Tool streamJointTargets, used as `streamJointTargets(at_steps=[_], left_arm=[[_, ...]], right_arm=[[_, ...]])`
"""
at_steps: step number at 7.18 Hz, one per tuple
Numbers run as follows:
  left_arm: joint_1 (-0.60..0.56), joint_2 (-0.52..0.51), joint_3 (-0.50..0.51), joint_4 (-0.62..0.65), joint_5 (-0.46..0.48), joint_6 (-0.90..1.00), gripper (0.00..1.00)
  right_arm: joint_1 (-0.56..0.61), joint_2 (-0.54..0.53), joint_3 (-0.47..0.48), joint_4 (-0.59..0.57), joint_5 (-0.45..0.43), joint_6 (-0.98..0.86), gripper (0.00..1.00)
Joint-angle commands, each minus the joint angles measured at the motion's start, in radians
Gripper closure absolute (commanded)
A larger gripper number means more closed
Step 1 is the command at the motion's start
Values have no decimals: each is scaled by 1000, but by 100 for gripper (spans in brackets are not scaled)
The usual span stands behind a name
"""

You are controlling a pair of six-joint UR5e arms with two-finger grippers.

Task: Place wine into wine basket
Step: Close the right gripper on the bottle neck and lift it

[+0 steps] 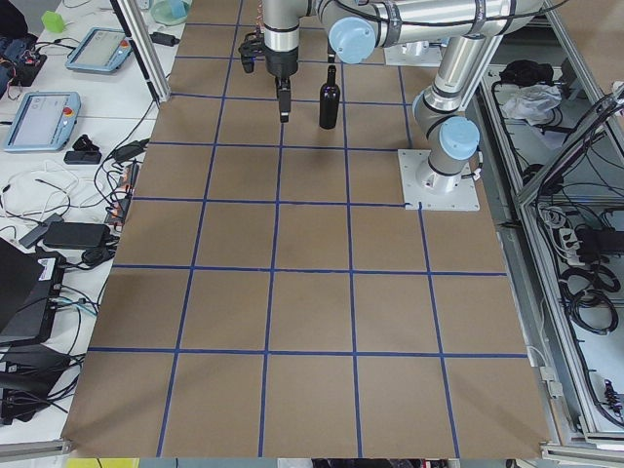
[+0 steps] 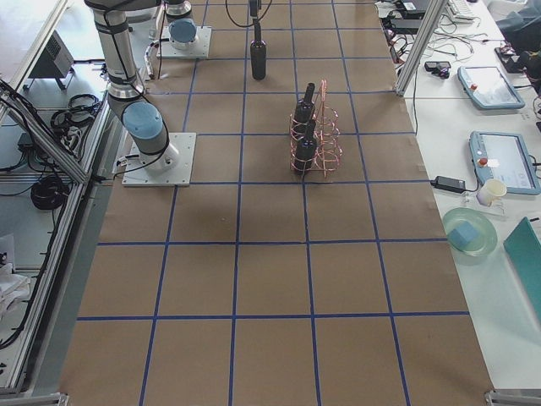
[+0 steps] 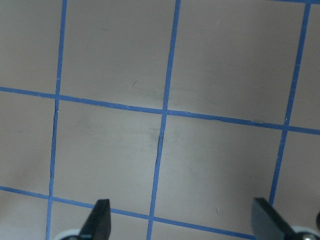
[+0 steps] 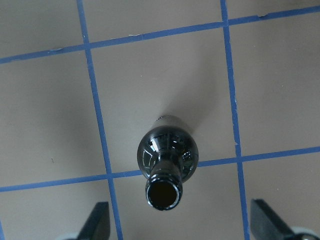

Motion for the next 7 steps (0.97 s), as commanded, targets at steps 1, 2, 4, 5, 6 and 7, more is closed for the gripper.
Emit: streamJointTargets(at_steps=[1,2,4,5,6,7], left_arm=[[0,1,-1,-1,1,0,0],[0,2,-5,0,3,0,0],[2,4,-5,0,2,0,0],[0,4,-5,0,0,2,0],[0,4,-5,-1,0,2,0],[0,4,-5,-1,0,2,0]], right_arm=[[9,12,71,-64,-4,-15,0],[9,24,78,-75,-4,-13,0],[9,62,78,-170,1,-17,0],[9,74,78,-164,-1,-15,0],[9,73,78,-150,-15,-12,1],[9,70,78,-147,-15,-13,1]])
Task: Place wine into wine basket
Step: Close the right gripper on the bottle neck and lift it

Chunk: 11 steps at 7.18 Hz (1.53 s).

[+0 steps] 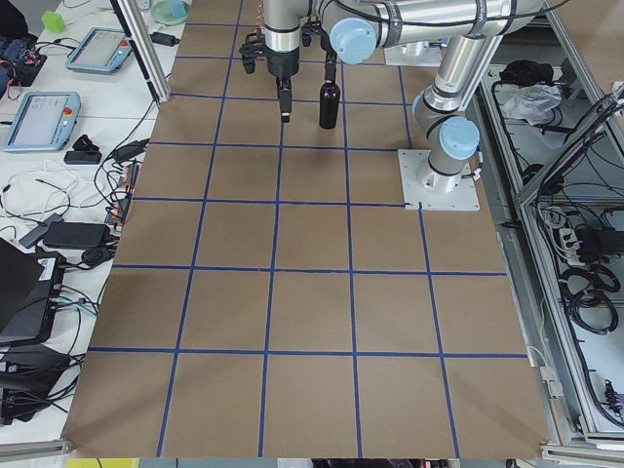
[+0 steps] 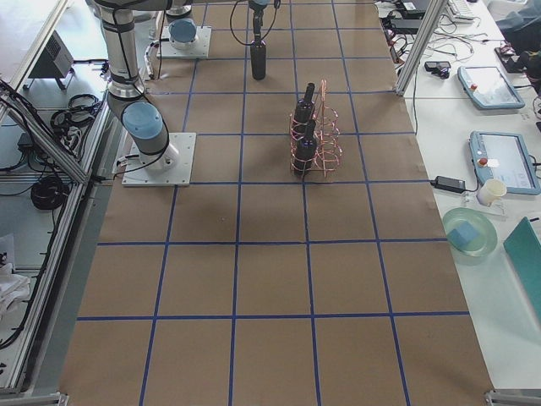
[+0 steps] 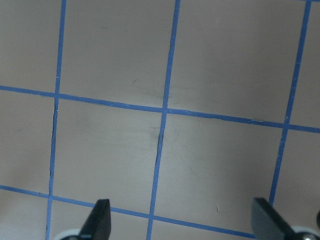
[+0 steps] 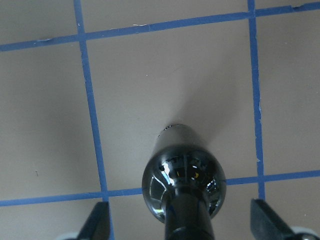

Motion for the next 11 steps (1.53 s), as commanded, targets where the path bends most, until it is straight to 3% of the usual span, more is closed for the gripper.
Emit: streamJointTargets(at_steps=[1,7,9,11], left_arm=[[0,0,-2,-1,0,0,0],[0,8,-15,7,-8,17,0],[-20,11,-17,6,-34,11,0],[-20,18,-17,3,-79,0,0]], right_arm=[[0,-2,0,16,-3,0,3],[0,-10,-1,37,1,-8,63],[-1,-10,-4,37,1,-33,100],[-27,-39,-17,43,4,-53,100]])
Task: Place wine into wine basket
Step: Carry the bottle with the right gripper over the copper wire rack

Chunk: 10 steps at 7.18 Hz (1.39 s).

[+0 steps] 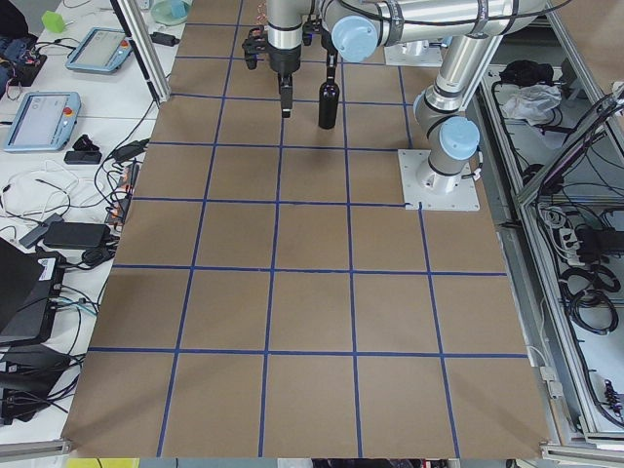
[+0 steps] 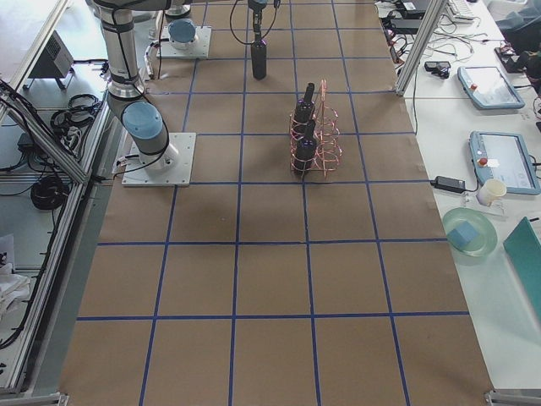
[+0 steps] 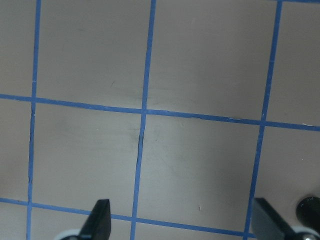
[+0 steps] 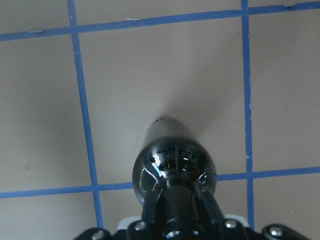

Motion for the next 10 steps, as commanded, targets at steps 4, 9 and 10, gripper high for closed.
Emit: streamJointTargets(at_steps=[4,9,10], left_arm=[[-107,9,0,-64,-24,-34,0],[-168,9,-9,-68,-62,-63,0],[-168,10,-14,-70,-56,-63,0]], right_arm=[[-315,-300,-14,348,-13,-392,100],[-719,-373,-98,481,-151,-1052,100],[-779,-364,-112,452,-119,-1097,100]])
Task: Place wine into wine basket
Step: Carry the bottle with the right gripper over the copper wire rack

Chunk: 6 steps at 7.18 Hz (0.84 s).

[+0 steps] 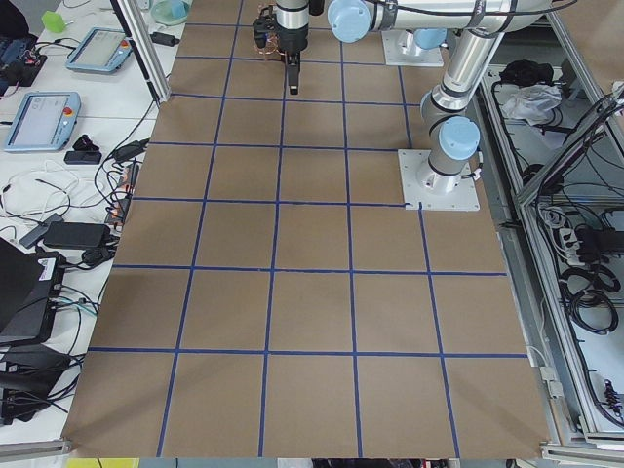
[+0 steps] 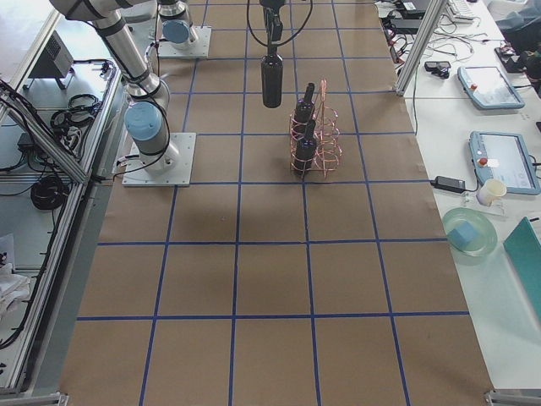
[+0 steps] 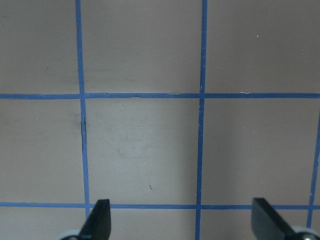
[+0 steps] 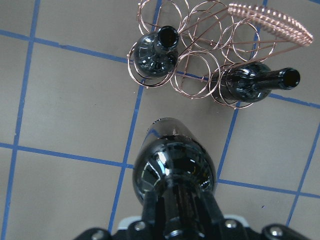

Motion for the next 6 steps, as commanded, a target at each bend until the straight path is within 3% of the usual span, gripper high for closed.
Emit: streamJointTargets(at_steps=[1,4,6], left_arm=[[-8,-1,-6,1,-10,0,0],[-8,7,-9,-1,-8,1,0],[-8,7,-13,-1,-7,1,0]], right_arm=[[-91,34,-23,-66,83,-78,100],[-102,171,-34,-181,71,-81,100],[-116,202,-33,-203,74,-91,100]])
